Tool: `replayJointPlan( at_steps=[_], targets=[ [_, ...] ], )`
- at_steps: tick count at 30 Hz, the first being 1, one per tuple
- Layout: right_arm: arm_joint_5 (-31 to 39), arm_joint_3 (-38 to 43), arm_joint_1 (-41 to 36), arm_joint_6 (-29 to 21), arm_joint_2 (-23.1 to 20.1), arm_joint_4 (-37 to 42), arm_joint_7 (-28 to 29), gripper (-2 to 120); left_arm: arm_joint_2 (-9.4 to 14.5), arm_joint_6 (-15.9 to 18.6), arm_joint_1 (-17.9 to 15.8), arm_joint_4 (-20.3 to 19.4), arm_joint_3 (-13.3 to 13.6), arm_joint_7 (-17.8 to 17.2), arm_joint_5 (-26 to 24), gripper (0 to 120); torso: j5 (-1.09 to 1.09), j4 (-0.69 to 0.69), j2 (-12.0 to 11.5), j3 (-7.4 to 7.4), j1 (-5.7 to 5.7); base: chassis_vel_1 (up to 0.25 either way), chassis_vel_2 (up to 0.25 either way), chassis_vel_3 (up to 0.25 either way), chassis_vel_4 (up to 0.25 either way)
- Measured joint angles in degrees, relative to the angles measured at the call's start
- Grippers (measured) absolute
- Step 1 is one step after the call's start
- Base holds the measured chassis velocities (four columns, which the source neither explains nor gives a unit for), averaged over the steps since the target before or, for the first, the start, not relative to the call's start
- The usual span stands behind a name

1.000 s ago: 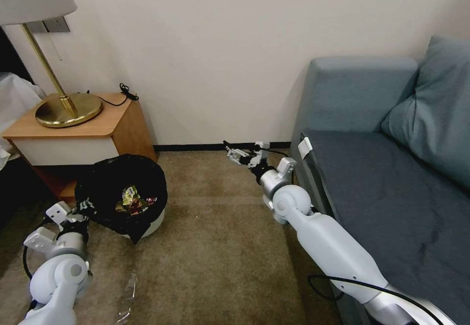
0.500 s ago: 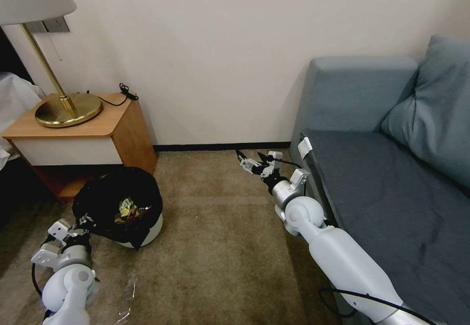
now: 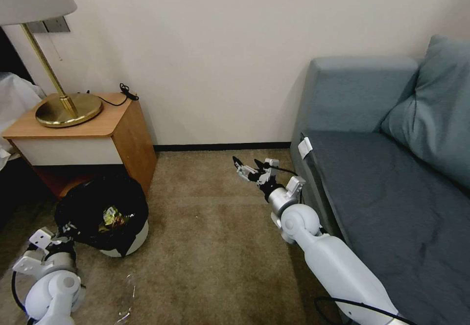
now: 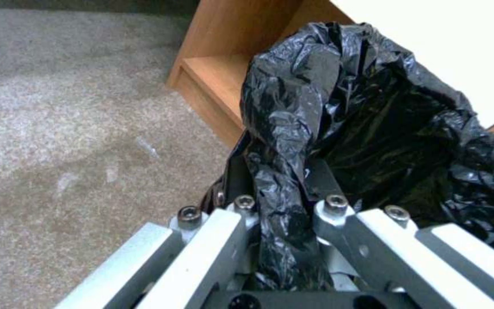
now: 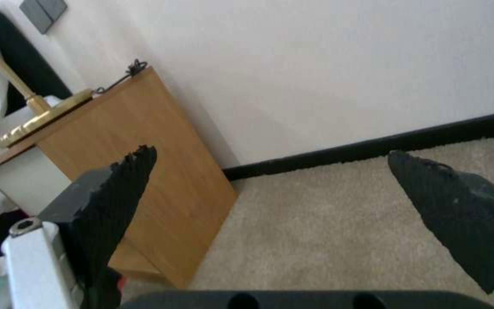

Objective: Pick up the trash bin, then pick up the garbage on the floor and place it into the trash bin.

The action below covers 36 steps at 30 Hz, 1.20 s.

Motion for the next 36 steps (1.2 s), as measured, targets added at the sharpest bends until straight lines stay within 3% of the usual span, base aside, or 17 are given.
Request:
replayJointPlan(
  at_steps=[3,6,11,18,21,22,24,31,36],
  targets=[
    [-0.3,0.5,-0.7,0.3,-0.1,0.0,-0.4,100,0.0,0.0,-0.1,0.4,-0.2,-0.1,0.0,4,0.0,0.01,0.0,0.0,0.0,0.0,0.0,0.0,0.0],
    [-0.7,0.7,-1.2,0.6,-0.2,-0.1,-0.8,100,0.3,0.1,0.1,0.2,-0.2,-0.5,-0.2,12,-0.01,0.0,0.0,0.0,0.0,0.0,0.0,0.0,0.0],
    [-2.3,0.7,-1.6,1.6,0.1,-0.7,-1.0,100,0.5,0.3,0.8,-0.4,-0.2,-0.9,-0.2,36,-0.01,0.0,0.0,0.0,0.0,0.0,0.0,0.0,0.0],
    [-2.3,1.1,-1.8,1.6,0.3,-0.2,-0.9,100,1.0,0.4,1.7,-1.3,-0.4,-1.3,0.1,57,-0.01,0.01,0.0,0.0,0.0,0.0,0.0,0.0,0.0],
    [-2.4,1.8,-2.6,1.6,-0.3,0.5,-0.8,100,1.7,1.0,3.6,-4.3,-0.5,-2.1,0.2,74,-0.01,0.01,0.0,0.0,0.0,0.0,0.0,0.0,0.0],
    [-2.4,1.8,-2.6,1.6,-0.3,0.5,-0.8,100,1.7,1.0,3.6,-4.3,-0.5,-2.1,0.2,74,-0.01,0.01,0.0,0.0,0.0,0.0,0.0,0.0,0.0],
    [-2.4,2.9,-3.6,1.2,-1.6,2.8,0.1,100,2.7,1.6,6.0,-9.1,-0.5,-3.3,1.0,94,0.0,0.01,0.0,0.0,0.0,0.0,0.0,0.0,0.0],
    [-2.3,3.8,-4.7,-0.2,-3.5,5.6,1.7,100,3.1,2.1,8.3,-13.8,-0.3,-4.3,3.3,100,0.0,0.0,0.0,0.0,0.0,0.0,0.0,0.0,0.0],
    [-0.6,5.3,-6.2,-1.7,-5.8,8.7,3.2,100,3.3,2.1,11.1,-18.1,-0.4,-5.0,8.6,100,0.0,0.01,0.0,0.0,0.0,0.0,0.0,0.0,0.0]
  ],
)
